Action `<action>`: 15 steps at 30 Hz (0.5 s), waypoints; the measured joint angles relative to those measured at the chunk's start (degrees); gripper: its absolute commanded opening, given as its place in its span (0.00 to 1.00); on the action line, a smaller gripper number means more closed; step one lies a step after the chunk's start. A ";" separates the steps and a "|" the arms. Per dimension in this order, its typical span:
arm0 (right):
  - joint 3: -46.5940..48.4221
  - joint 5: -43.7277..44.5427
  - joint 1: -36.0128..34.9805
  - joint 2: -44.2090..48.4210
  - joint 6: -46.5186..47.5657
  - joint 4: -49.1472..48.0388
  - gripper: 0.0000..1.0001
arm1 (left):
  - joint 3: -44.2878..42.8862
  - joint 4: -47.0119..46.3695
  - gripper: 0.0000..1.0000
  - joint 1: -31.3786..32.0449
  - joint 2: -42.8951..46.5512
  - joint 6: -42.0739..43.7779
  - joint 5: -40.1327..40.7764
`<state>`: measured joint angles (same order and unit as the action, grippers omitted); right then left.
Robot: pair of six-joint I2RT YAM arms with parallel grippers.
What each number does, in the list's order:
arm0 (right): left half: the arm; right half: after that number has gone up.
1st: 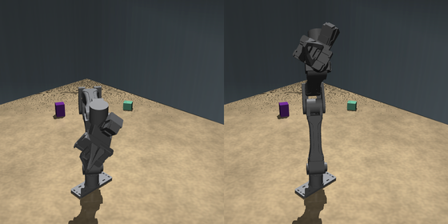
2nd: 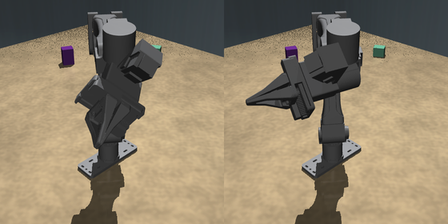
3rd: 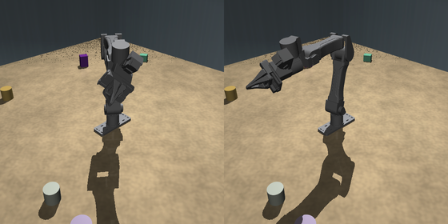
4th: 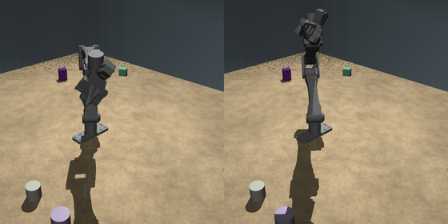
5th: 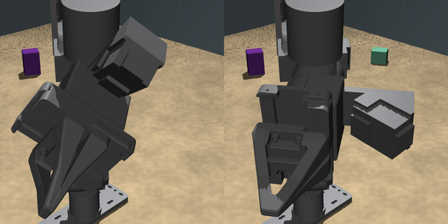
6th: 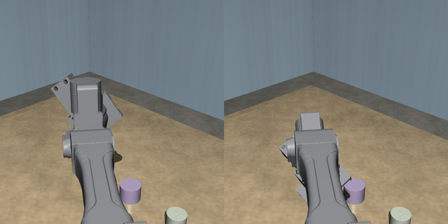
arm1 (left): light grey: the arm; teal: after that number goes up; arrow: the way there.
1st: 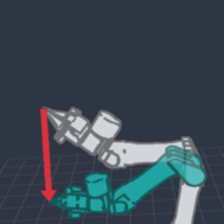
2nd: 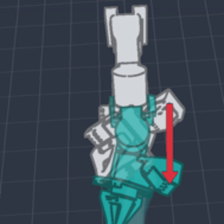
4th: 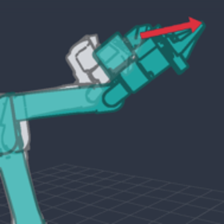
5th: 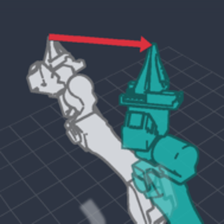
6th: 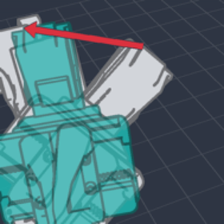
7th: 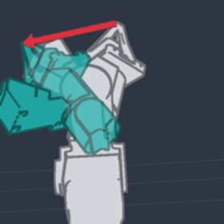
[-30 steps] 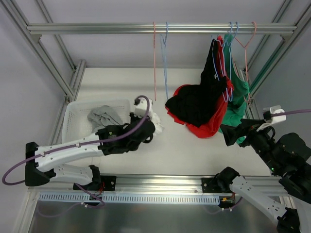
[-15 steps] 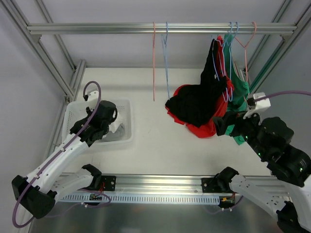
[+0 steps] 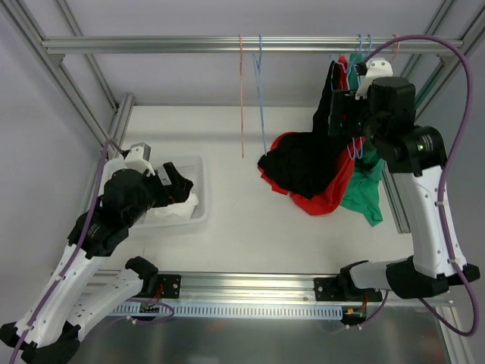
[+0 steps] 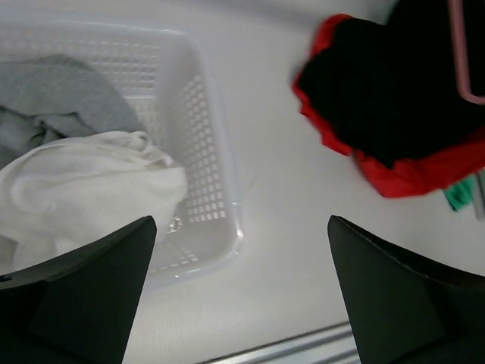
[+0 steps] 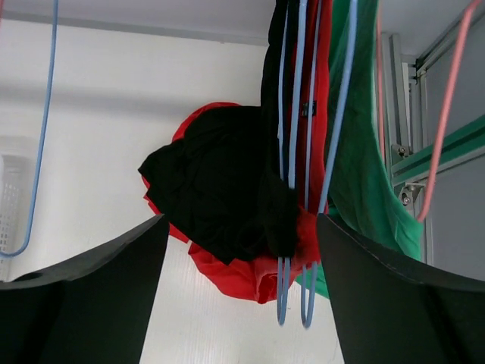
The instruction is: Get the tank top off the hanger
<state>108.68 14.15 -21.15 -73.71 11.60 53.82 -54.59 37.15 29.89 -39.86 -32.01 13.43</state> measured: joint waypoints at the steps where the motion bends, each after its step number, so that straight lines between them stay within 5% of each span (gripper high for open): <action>1: 1.16 -0.57 0.61 -2.01 0.50 0.04 0.76 | -0.92 -0.13 0.99 0.00 1.51 1.11 -3.21; 6: 5.51 -1.73 1.92 -9.51 2.84 0.50 0.69 | -1.18 -0.76 0.99 0.00 6.25 4.57 -12.96; 15: 6.80 -0.26 2.84 -12.50 4.85 0.46 0.63 | 4.74 -0.33 0.99 0.00 5.77 6.12 -19.08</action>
<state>115.48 13.89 -18.31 -86.21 16.45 54.28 -49.84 36.82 29.89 -34.09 -25.89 -5.65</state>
